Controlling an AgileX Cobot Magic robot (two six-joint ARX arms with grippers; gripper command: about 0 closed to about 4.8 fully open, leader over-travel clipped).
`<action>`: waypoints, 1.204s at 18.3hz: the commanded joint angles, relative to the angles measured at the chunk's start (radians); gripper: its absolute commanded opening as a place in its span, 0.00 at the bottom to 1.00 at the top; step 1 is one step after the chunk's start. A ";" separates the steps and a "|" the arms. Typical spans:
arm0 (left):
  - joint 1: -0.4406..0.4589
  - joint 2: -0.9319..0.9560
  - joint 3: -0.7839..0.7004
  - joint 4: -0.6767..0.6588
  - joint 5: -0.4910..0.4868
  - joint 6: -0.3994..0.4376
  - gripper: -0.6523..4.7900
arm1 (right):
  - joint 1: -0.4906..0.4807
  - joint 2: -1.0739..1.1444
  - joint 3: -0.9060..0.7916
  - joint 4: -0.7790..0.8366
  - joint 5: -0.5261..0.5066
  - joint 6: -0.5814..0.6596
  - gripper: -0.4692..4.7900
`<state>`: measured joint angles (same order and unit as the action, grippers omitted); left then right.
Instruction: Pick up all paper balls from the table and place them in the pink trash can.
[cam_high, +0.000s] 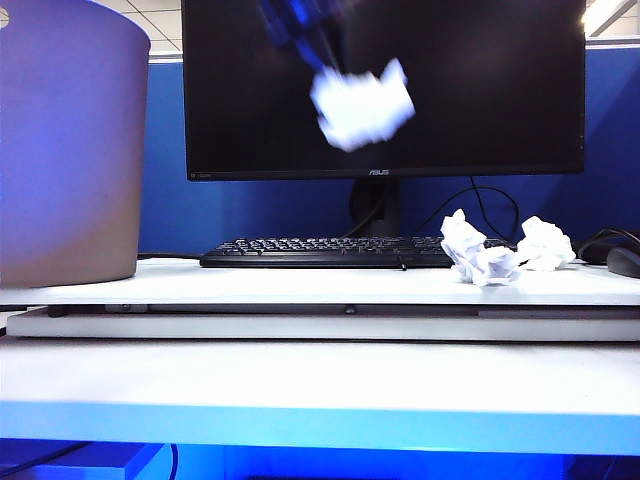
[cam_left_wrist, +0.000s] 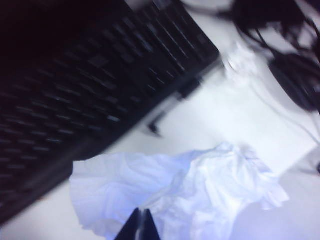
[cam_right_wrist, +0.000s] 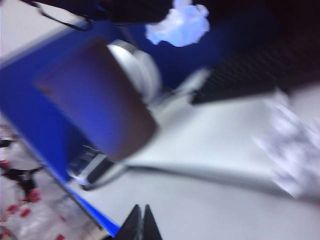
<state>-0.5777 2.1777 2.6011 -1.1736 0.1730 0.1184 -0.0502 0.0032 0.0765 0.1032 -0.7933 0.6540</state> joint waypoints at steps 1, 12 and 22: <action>0.002 -0.123 0.004 -0.026 -0.166 0.062 0.11 | 0.001 -0.002 0.005 0.251 -0.056 0.116 0.08; 0.072 -0.338 0.002 -0.245 -0.671 0.095 0.11 | 0.001 -0.001 0.005 0.636 -0.221 0.386 0.08; 0.259 -0.338 -0.006 -0.257 -0.655 0.063 0.11 | 0.002 -0.001 0.005 0.676 -0.259 0.420 0.08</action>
<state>-0.3260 1.8442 2.5942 -1.4261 -0.5003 0.1883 -0.0498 0.0036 0.0776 0.7567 -1.0515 1.0695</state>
